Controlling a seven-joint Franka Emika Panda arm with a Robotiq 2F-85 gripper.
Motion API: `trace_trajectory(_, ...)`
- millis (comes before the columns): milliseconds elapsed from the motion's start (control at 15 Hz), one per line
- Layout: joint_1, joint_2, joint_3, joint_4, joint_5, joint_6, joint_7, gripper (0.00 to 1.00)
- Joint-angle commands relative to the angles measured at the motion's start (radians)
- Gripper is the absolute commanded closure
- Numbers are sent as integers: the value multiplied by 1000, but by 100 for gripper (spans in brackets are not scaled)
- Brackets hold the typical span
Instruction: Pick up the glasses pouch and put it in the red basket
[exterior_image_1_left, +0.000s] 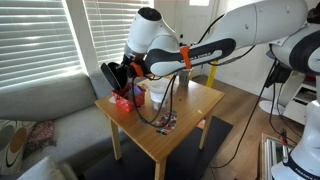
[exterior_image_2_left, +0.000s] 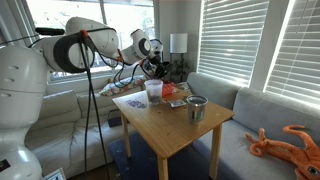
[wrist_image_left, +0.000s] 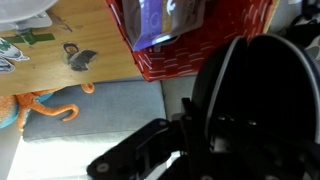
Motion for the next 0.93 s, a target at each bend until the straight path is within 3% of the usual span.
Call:
trace_trajectory(0, 15, 32, -9, 75, 38, -112, -32, 64)
trace_trajectory(133, 9, 26, 8, 84, 62, -157, -66, 56)
trace_trajectory(400, 32, -53, -4, 65, 9, -193, -105, 28)
trace_trajectory(600, 2, -161, 33, -20, 8, -37, -188, 8)
trace_trajectory(667, 13, -74, 13, 63, 12, -107, -138, 26)
trace_trajectory(867, 13, -136, 20, 31, 12, -70, -180, 8)
